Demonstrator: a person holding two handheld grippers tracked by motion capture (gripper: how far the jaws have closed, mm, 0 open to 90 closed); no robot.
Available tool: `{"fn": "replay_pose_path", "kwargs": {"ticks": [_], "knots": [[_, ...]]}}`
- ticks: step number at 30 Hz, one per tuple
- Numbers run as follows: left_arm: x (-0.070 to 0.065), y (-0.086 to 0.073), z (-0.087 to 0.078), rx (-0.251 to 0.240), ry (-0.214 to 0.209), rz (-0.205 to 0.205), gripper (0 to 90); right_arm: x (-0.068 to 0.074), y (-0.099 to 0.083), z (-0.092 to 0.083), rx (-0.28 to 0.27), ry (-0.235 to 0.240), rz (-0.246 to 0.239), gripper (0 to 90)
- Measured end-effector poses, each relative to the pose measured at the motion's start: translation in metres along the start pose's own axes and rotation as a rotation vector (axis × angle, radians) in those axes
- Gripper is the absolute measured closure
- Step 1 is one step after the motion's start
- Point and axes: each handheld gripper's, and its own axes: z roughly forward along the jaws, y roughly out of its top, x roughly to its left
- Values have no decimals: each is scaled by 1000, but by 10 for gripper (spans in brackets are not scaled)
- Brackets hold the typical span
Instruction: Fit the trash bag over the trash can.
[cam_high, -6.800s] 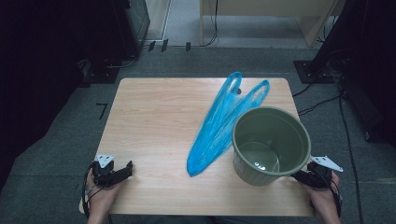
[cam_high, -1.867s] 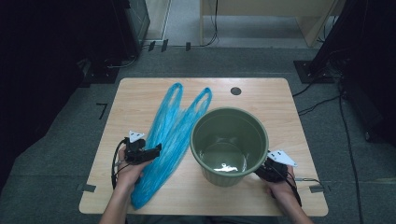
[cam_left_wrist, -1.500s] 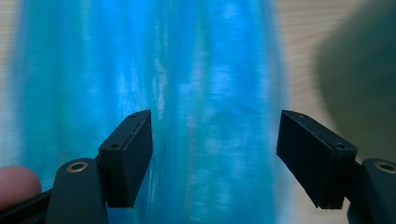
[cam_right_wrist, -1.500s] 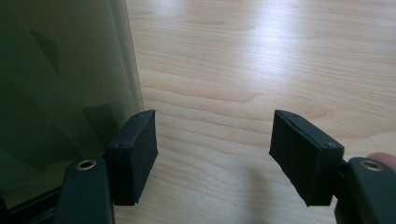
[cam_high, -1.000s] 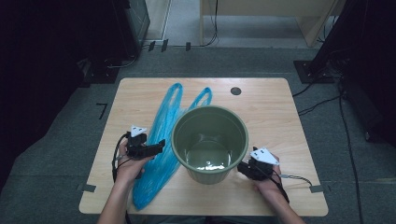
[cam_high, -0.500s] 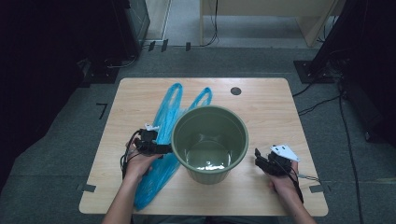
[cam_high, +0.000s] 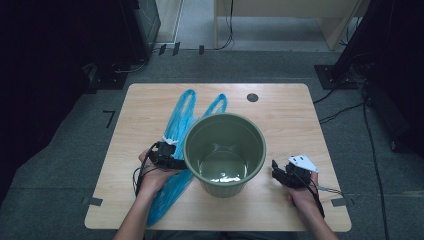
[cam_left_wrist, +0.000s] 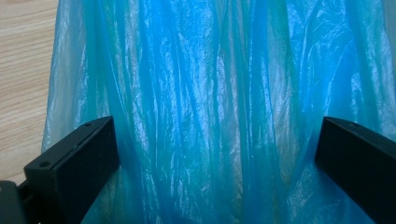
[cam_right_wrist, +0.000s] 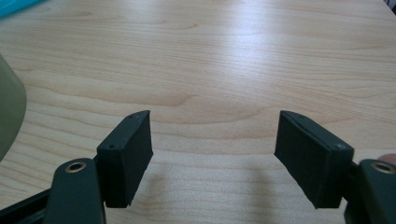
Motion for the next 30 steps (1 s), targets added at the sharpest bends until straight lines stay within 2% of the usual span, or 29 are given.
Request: {"fn": "replay_pose_path", "kwargs": {"ticks": [1,3,4,5,6,8,10,12,13,17,18,20,22,24,28,30], "knots": [[-1,-1,-1,-14,-8,9,3,0,0,0,3,0,3,279],[-2,-3,-6,-48,-27,32,103,-1,0,1,13,0,6,279],[-2,-3,-8,-68,-30,32,226,-1,0,2,17,0,5,279],[-1,-4,-9,-90,-26,26,405,0,1,2,22,1,8,279],[-1,-5,-10,-98,-26,22,516,0,1,2,28,2,4,279],[0,-5,-10,-102,-26,18,626,0,0,2,32,-1,1,279],[3,-5,-10,-107,-23,-12,785,1,0,2,35,0,0,279],[8,-5,-10,-112,-56,-57,889,1,1,2,36,0,-10,279],[9,-6,-10,-122,-59,-65,895,1,1,3,41,-1,-13,279],[16,-3,-21,-216,-71,-129,900,2,0,3,54,8,-16,279],[17,-1,-28,-260,-84,-147,900,2,0,3,61,9,-19,278],[19,1,-39,-321,-81,-171,900,2,0,4,79,14,-28,276],[21,4,-50,-388,-105,-197,900,3,1,6,112,19,-35,253],[22,6,-61,-455,-110,-211,900,2,1,7,123,30,-34,250],[22,11,-81,-548,-104,-254,900,1,1,8,132,46,-21,222],[21,12,-91,-592,-105,-254,900,1,1,8,136,53,-29,213]]}}
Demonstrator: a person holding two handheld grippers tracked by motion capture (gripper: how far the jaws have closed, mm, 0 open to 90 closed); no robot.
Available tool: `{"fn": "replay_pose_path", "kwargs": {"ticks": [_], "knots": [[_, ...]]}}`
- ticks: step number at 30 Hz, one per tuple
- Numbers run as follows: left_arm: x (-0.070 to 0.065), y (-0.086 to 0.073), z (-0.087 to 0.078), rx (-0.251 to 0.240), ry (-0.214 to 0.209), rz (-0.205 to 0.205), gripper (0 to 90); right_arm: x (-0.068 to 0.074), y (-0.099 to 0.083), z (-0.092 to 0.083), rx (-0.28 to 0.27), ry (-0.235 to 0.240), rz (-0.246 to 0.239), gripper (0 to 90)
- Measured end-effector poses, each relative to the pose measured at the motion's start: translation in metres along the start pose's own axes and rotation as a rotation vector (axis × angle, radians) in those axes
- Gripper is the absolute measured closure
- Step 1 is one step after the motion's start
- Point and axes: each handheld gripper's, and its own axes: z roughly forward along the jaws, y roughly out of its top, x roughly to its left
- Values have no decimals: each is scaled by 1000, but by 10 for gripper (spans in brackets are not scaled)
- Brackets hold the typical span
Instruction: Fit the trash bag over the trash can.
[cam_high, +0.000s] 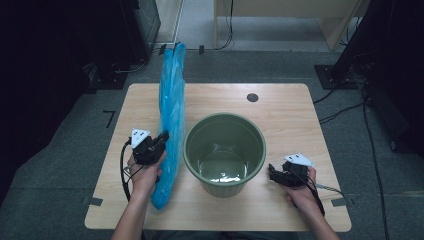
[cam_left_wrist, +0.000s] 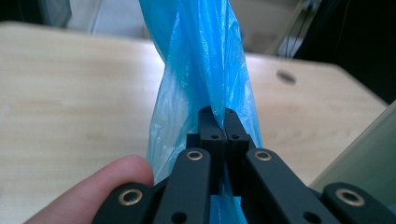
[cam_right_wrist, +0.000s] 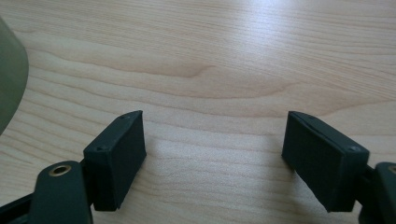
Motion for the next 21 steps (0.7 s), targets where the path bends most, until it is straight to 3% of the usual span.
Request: {"fn": "replay_pose_path", "kwargs": {"ticks": [11,21], "knots": [[-15,31,-34,-222,-32,-11,900,1,0,0,4,2,-1,198],[-28,50,-49,-321,-61,-10,900,1,1,1,2,5,-5,192]]}}
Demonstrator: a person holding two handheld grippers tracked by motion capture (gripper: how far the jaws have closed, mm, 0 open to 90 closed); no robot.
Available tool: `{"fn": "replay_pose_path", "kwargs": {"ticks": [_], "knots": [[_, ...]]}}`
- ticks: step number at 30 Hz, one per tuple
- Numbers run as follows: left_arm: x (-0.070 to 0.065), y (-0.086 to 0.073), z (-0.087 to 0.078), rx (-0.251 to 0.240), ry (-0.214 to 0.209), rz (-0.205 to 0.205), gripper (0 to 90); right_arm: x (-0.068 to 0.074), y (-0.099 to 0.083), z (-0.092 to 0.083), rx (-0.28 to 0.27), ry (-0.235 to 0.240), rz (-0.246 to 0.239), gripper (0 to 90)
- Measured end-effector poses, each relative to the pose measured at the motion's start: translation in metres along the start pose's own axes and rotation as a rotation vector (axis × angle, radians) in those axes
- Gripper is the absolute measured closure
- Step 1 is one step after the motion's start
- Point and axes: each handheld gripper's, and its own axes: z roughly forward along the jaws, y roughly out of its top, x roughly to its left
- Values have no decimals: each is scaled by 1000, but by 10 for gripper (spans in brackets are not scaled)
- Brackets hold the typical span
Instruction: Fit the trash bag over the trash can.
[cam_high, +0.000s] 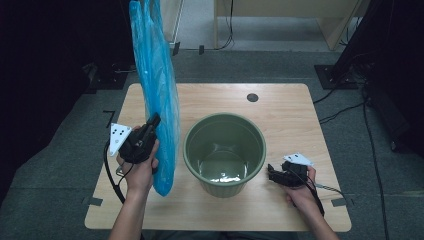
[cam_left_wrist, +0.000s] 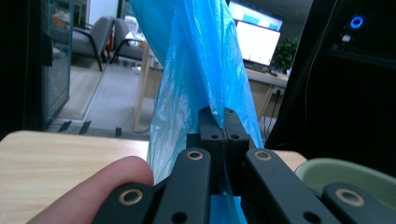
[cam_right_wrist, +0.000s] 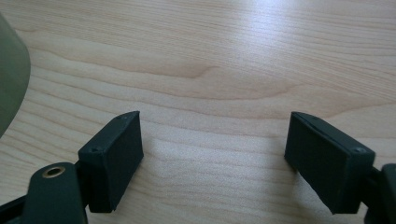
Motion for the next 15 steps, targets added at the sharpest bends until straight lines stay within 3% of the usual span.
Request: {"fn": "replay_pose_path", "kwargs": {"ticks": [9,12,15], "knots": [[-16,20,-2,-115,-11,7,900,0,0,0,0,-1,-1,192],[-24,25,-3,-179,-19,6,900,0,0,0,1,-1,-1,192],[-32,30,-3,-222,-45,13,900,0,0,0,-1,-2,-2,193]]}}
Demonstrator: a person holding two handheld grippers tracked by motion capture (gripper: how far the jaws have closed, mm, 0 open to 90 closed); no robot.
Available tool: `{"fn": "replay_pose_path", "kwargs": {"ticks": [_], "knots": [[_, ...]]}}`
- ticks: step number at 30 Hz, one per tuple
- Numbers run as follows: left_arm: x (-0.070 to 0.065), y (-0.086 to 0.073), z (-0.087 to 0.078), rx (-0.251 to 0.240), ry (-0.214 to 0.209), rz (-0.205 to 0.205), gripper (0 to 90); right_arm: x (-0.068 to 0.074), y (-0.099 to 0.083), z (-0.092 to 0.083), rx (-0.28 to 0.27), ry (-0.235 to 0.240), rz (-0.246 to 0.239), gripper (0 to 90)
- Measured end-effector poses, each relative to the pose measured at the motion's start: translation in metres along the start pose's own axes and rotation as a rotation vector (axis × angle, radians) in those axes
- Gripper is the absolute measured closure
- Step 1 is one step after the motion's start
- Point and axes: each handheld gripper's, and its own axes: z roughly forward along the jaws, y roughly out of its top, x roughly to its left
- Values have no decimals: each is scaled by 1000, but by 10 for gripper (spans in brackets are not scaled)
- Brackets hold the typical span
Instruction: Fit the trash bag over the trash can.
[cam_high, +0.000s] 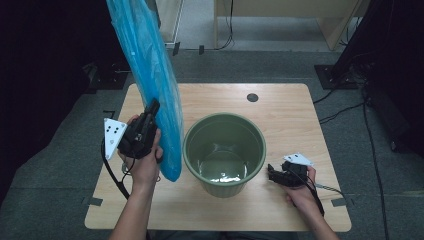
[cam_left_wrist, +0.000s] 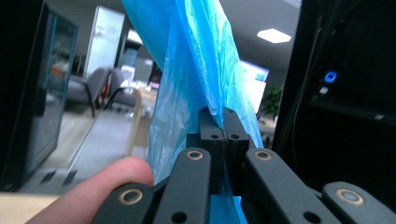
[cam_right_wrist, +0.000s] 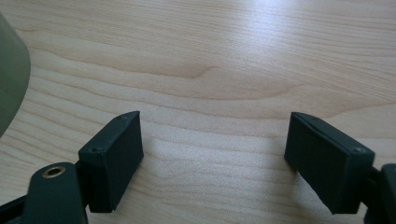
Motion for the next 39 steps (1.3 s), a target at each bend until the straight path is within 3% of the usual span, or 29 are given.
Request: {"fn": "replay_pose_path", "kwargs": {"ticks": [6,15,21,29,39], "knots": [[-15,5,4,-43,-48,21,900,0,0,0,1,2,0,194],[-23,9,9,-60,-56,23,900,0,0,0,1,2,0,195],[-37,14,13,-84,-80,32,900,1,0,0,0,2,-2,195],[-60,32,18,-136,-151,25,900,1,0,0,-1,5,-2,195],[-86,47,25,-180,-241,-33,900,1,0,0,-2,6,-7,197]]}}
